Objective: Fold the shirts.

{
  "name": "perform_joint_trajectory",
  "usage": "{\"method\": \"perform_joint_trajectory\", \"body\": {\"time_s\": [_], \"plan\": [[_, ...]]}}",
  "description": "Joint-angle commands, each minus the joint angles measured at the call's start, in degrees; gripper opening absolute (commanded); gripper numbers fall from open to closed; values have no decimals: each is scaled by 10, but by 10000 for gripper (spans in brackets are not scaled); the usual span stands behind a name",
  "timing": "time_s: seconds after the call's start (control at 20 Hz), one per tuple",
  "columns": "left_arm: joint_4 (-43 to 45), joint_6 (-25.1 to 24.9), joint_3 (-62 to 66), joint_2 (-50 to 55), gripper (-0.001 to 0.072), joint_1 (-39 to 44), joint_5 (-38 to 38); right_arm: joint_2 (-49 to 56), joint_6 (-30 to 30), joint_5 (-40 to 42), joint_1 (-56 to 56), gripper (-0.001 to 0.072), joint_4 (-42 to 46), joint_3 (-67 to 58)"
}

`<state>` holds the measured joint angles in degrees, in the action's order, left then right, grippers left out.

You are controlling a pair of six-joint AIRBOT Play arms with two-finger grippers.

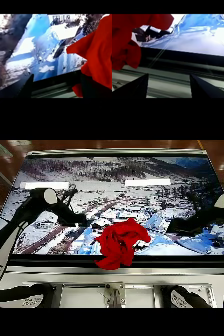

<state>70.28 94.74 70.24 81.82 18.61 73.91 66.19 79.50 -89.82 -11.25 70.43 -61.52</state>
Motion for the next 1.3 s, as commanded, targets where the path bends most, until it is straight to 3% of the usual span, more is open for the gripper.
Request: {"method": "perform_joint_trajectory", "body": {"time_s": [0.0, 0.3, 0.45, 0.5, 0.6, 0.65, 0.85, 1.05, 1.15, 1.25], "plan": [[-111, -28, -108, 6, 720, -3, -88, 2, 11, 56, 0, 628, -31, 81], [-236, -58, -126, 60, 720, 76, -206, 2, 21, 71, 0, 628, -90, 166], [-249, -58, -124, 82, 716, 105, -215, 2, 21, 79, 0, 628, -105, 192], [-249, -58, -124, 86, 642, 110, -216, 2, 21, 84, 4, 628, -110, 202], [-250, -58, -123, 86, 147, 109, -220, 2, 18, 101, 39, 627, -111, 225], [-249, -58, -121, 86, 44, 107, -220, 2, 18, 118, 71, 628, -111, 238], [-248, -73, -112, 72, 44, 93, -219, 3, 40, 218, 191, 628, -110, 263], [-248, -87, -107, 47, 44, 80, -213, 30, 55, 307, 233, 628, -153, 263], [-249, -96, -107, 37, 44, 78, -207, 50, 14, 328, 240, 628, -223, 263], [-249, -101, -107, 27, 44, 80, -201, 67, -3, 349, 253, 628, -235, 263]]}}
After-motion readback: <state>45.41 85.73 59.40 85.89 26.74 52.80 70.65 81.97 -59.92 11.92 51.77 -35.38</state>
